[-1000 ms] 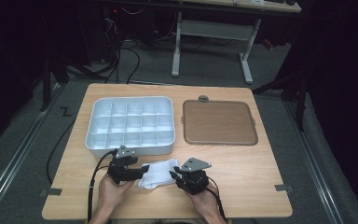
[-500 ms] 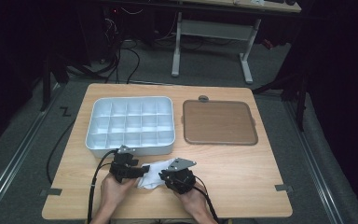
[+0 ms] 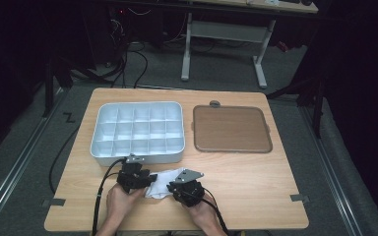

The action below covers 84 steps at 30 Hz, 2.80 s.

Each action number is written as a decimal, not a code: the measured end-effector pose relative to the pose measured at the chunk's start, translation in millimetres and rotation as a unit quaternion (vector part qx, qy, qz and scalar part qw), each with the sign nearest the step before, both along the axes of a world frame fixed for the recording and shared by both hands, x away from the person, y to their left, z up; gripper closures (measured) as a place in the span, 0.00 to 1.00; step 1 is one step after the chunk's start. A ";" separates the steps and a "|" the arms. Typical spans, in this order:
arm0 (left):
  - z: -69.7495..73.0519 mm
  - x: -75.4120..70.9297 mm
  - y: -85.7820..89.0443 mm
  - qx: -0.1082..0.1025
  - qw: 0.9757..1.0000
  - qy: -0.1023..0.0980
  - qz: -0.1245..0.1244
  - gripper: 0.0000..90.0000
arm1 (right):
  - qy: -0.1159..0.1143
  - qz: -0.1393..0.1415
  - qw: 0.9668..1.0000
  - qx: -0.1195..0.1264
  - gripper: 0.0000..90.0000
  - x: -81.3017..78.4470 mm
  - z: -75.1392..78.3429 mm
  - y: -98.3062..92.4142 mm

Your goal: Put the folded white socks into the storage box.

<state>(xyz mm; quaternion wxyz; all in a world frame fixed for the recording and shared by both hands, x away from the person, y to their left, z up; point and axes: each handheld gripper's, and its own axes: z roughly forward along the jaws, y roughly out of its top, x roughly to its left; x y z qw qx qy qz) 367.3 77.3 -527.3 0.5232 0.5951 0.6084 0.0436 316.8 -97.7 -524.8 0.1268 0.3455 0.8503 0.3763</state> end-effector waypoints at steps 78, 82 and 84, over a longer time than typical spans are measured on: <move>40.5 -11.9 13.7 -0.112 0.993 -0.010 -0.045 0.94 | -0.033 -0.023 0.999 0.004 0.81 9.8 30.7 -24.3; 40.4 -11.8 13.6 -0.111 0.993 -0.010 -0.046 0.94 | -0.028 -0.039 0.999 0.007 0.77 13.9 30.1 -33.3; 40.4 -11.8 13.5 -0.111 0.993 -0.010 -0.046 0.94 | -0.021 -0.040 0.999 0.004 0.77 15.6 27.1 -33.7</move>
